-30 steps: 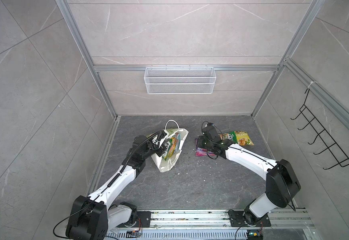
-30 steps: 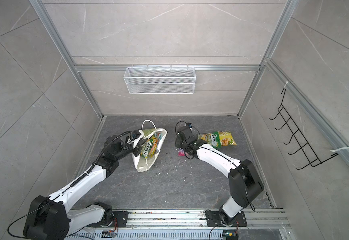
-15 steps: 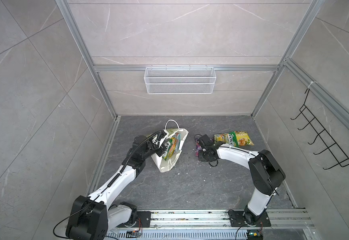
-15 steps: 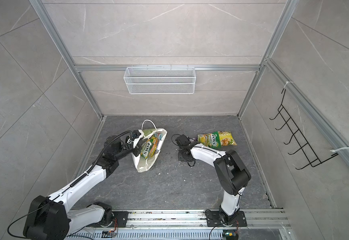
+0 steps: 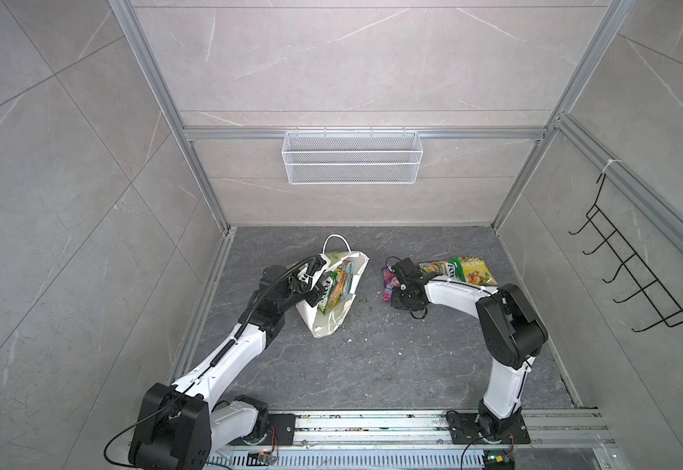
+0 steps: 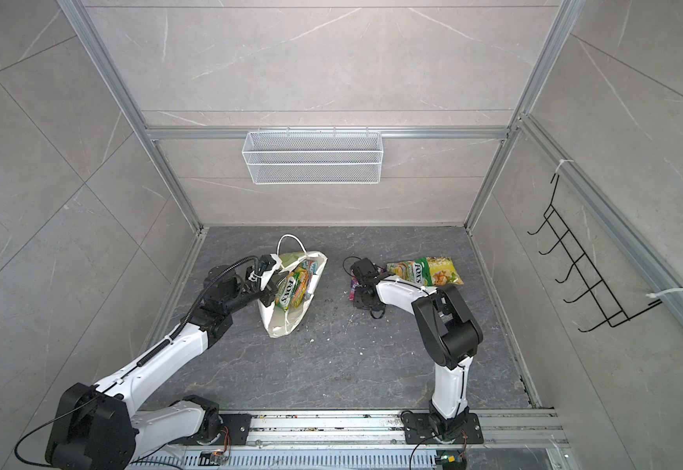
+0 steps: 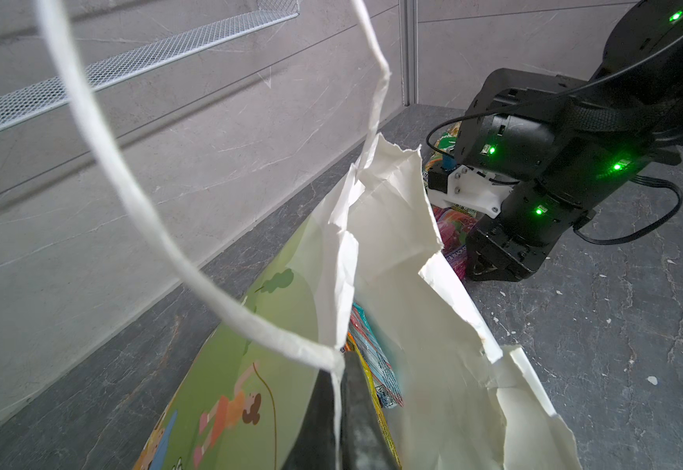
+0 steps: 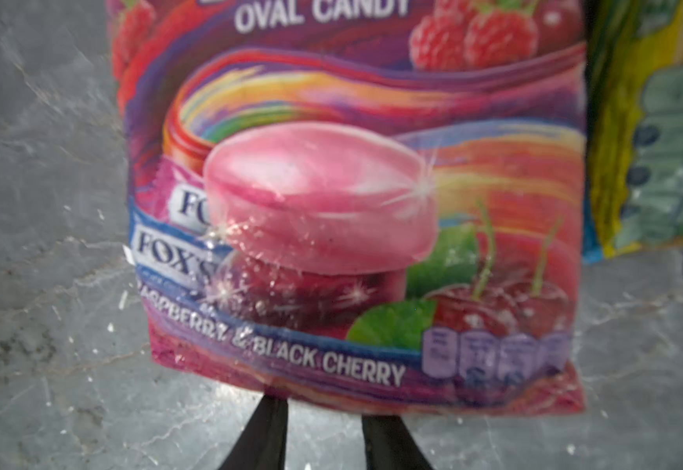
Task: Take the snacks out of the paper bag
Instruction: 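Raise the open right gripper away from the pink packet, then reach the right gripper into the bag opening held by the left gripper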
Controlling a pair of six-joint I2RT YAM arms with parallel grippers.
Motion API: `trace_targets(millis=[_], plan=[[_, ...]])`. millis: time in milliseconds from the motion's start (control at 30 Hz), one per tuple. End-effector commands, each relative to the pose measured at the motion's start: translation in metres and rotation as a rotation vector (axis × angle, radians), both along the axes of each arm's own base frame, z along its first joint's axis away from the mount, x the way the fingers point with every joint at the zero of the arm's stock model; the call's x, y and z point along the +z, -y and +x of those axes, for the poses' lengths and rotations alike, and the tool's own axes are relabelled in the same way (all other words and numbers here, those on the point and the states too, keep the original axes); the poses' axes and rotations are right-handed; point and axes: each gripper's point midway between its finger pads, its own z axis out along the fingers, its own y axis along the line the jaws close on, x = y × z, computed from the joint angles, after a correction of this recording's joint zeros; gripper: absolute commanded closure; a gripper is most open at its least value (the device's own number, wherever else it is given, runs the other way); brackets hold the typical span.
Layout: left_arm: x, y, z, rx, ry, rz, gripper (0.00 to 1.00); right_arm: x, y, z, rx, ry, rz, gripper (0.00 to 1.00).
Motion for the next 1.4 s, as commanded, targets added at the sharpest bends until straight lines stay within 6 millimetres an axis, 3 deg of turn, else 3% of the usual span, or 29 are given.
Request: trace_targets(millis=[0,300,433,600,667,767,900,1067,1200,1367], plan=[[0.029,0.009,-0.007,-0.056,0.065,-0.058,1.00,0.004,-0.003,0.016,-0.033,0.035,0.019,0.66],[0.032,0.009,-0.011,-0.063,0.062,-0.064,1.00,0.006,0.006,0.025,-0.055,0.046,0.030,0.66],[0.041,0.010,-0.016,-0.082,0.059,-0.067,1.00,0.051,0.002,0.025,-0.027,0.127,0.072,0.65],[0.044,0.010,-0.019,-0.089,0.042,-0.059,1.00,0.137,-0.001,0.015,0.041,0.296,0.117,0.63],[0.044,0.010,-0.020,-0.092,0.036,-0.056,1.00,0.169,-0.019,0.005,0.127,0.371,0.172,0.63],[0.045,0.009,-0.020,-0.081,0.029,-0.056,1.00,0.210,-0.062,-0.021,0.303,0.456,0.311,0.64],[0.044,0.009,-0.019,-0.077,0.026,-0.053,1.00,0.248,-0.123,-0.065,0.515,0.511,0.517,0.68],[0.045,0.010,-0.014,-0.072,0.017,-0.052,1.00,0.245,-0.164,-0.093,0.597,0.535,0.581,0.71],[0.048,0.011,-0.012,-0.075,0.014,-0.060,1.00,0.207,-0.185,-0.093,0.559,0.485,0.576,0.75],[0.050,0.011,-0.013,-0.078,0.017,-0.064,1.00,0.157,-0.197,-0.083,0.486,0.432,0.547,0.79]])
